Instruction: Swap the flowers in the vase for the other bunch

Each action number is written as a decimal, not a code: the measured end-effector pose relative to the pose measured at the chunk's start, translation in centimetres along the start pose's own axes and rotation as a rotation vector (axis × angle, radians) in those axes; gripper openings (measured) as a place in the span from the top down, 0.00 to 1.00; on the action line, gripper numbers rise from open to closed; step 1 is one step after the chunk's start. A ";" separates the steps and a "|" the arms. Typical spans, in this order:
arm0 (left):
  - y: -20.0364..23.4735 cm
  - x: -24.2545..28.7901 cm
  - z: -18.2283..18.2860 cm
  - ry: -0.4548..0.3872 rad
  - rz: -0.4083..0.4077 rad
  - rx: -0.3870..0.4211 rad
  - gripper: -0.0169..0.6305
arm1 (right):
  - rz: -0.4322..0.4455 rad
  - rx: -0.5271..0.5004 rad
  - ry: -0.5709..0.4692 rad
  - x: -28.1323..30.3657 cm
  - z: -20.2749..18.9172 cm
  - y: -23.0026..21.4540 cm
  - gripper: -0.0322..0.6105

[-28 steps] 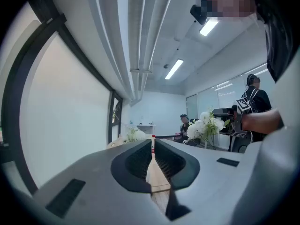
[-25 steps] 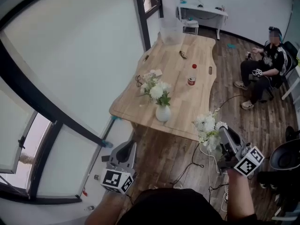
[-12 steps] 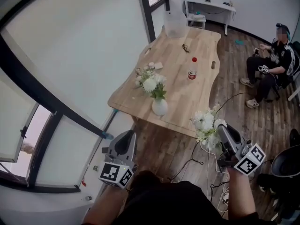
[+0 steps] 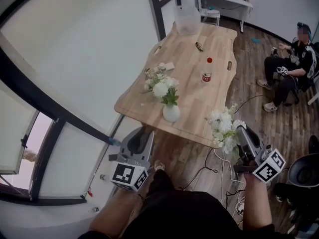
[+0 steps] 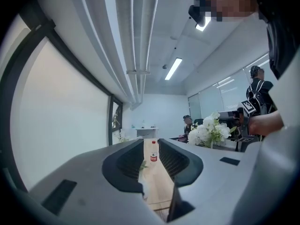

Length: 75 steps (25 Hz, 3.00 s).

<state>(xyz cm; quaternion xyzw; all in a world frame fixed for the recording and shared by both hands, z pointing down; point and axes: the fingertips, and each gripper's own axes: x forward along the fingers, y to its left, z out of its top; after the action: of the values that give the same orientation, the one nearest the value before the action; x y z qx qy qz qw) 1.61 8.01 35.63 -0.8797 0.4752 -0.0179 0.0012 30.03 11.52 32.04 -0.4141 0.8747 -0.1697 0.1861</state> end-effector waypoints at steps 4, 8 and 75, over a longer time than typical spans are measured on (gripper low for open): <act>1.6 2.7 -1.1 0.006 -0.032 -0.010 0.83 | -0.035 -0.019 0.000 1.1 0.5 -1.0 0.84; 3.2 5.5 -1.6 0.018 -0.075 -0.011 0.79 | -0.074 -0.015 -0.004 3.0 0.2 -2.4 0.84; 21.6 16.1 8.8 -0.185 -0.337 0.116 0.87 | -0.109 -0.002 -0.177 23.9 1.7 1.4 0.84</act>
<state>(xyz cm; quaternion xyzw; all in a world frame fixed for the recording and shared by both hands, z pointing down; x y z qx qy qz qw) -7.31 -17.43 26.92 -0.9431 0.3175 0.0358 0.0925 15.83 -6.70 25.51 -0.4747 0.8310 -0.1416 0.2530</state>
